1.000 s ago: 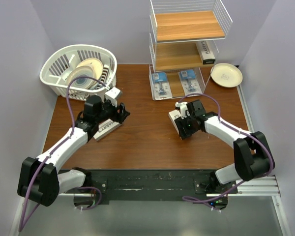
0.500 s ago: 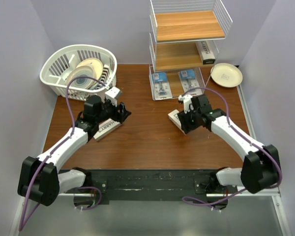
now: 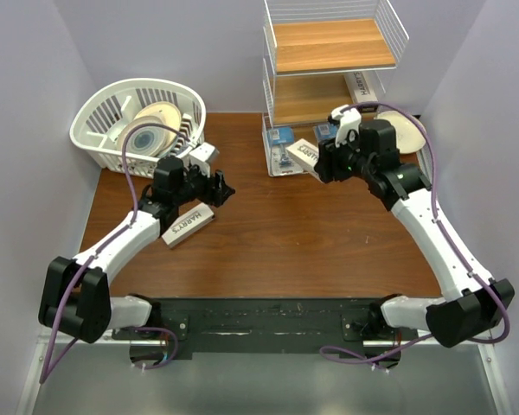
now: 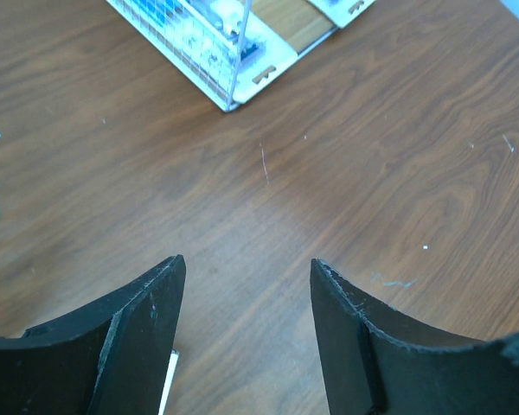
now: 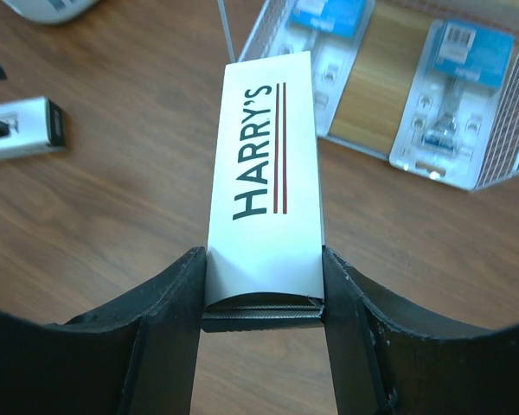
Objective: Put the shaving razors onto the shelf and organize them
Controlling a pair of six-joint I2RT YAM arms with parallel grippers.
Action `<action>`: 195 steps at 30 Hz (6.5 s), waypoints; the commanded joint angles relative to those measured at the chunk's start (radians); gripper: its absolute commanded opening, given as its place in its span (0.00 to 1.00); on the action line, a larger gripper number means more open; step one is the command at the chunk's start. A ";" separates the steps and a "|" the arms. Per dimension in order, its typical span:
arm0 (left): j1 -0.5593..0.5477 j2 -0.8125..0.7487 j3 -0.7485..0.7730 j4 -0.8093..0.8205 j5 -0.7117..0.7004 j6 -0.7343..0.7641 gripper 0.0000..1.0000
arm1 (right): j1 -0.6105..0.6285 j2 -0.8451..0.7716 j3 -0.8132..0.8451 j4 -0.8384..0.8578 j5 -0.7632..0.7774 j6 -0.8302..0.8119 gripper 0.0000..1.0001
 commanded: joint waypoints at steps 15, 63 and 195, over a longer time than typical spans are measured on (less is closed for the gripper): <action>0.001 0.068 0.127 -0.025 -0.004 0.046 0.64 | -0.107 0.002 0.193 0.205 0.007 0.118 0.41; -0.005 0.030 0.055 -0.016 -0.014 0.054 0.65 | -0.127 0.388 0.240 0.544 0.246 0.223 0.63; -0.513 0.395 0.522 -0.694 -0.124 1.228 1.00 | -0.212 -0.145 -0.435 0.212 -0.148 -0.127 0.99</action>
